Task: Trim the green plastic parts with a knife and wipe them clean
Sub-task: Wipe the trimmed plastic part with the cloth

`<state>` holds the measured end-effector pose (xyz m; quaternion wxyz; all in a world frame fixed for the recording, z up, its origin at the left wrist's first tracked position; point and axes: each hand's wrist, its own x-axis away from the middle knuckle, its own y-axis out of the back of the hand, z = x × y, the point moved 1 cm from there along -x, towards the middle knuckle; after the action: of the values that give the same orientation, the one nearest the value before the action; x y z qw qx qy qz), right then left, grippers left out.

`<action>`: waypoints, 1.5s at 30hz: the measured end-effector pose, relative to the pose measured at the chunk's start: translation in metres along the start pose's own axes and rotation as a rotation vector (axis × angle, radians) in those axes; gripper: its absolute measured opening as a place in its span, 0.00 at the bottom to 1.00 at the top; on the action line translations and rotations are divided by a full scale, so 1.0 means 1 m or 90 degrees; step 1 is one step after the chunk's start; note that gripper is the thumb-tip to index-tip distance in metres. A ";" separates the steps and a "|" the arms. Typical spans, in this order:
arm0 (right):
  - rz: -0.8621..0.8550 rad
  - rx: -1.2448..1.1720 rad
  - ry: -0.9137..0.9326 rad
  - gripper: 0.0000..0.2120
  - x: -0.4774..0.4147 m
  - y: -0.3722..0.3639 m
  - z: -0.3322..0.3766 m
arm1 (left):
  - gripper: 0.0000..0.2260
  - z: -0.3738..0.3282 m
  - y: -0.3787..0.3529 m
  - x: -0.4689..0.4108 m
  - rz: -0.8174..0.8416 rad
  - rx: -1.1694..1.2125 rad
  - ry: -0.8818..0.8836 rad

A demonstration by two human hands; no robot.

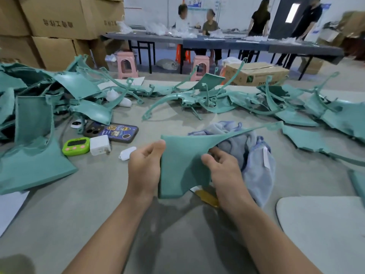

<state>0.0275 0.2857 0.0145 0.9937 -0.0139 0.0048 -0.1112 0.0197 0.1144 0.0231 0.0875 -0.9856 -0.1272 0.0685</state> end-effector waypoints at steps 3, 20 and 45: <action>0.004 -0.060 -0.013 0.08 -0.004 0.001 0.002 | 0.08 -0.006 -0.004 0.009 0.122 0.023 0.012; 0.111 -0.269 -0.068 0.08 0.019 0.022 0.023 | 0.32 -0.005 -0.021 0.040 0.118 -0.504 -0.482; 0.348 -0.291 -0.067 0.26 0.032 0.006 0.019 | 0.26 -0.004 -0.024 0.047 0.264 -0.476 -0.402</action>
<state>0.0605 0.2848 0.0328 0.9567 -0.2400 -0.0181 0.1637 0.0595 0.1492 0.0260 -0.3278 -0.8853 0.0346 0.3278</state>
